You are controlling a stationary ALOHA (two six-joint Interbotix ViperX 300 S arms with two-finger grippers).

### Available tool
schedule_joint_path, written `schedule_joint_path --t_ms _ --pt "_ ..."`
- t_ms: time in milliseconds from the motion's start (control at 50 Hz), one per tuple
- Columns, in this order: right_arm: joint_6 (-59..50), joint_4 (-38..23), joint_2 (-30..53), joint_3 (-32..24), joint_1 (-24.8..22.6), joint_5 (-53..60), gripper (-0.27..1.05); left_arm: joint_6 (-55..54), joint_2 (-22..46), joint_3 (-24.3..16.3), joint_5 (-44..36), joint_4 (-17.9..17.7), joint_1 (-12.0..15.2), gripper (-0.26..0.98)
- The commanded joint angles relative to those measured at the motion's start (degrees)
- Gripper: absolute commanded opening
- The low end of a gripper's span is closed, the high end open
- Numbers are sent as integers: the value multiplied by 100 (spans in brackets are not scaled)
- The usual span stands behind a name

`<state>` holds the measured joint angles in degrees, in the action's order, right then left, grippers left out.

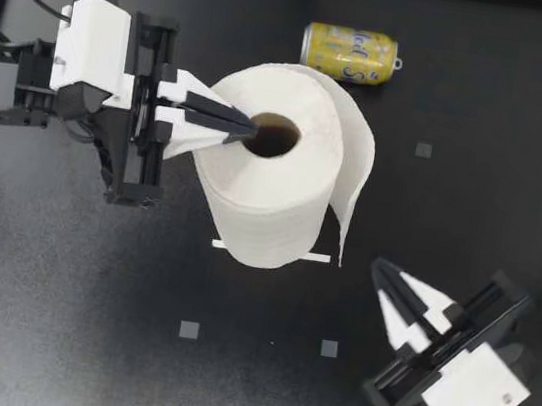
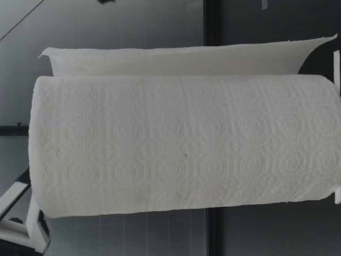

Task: Pick up a piece of paper towel and place it on the spilled liquid.

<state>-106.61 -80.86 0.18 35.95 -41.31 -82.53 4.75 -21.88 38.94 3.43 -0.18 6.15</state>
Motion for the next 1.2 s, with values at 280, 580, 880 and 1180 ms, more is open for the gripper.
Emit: schedule_joint_path --t_ms 280,580,880,1180 --pt "-1345 -18 650 -439 598 -97 75 -26 -18 -26 35 -9 18 6" --pt "-1354 26 853 -554 949 -176 75 -26 -18 -9 26 0 18 6" --pt "-1345 79 870 -483 1274 -272 75 -35 -18 9 26 -9 18 6" --pt "-1354 79 844 -378 1547 -308 75 -35 -9 35 26 -18 18 6"
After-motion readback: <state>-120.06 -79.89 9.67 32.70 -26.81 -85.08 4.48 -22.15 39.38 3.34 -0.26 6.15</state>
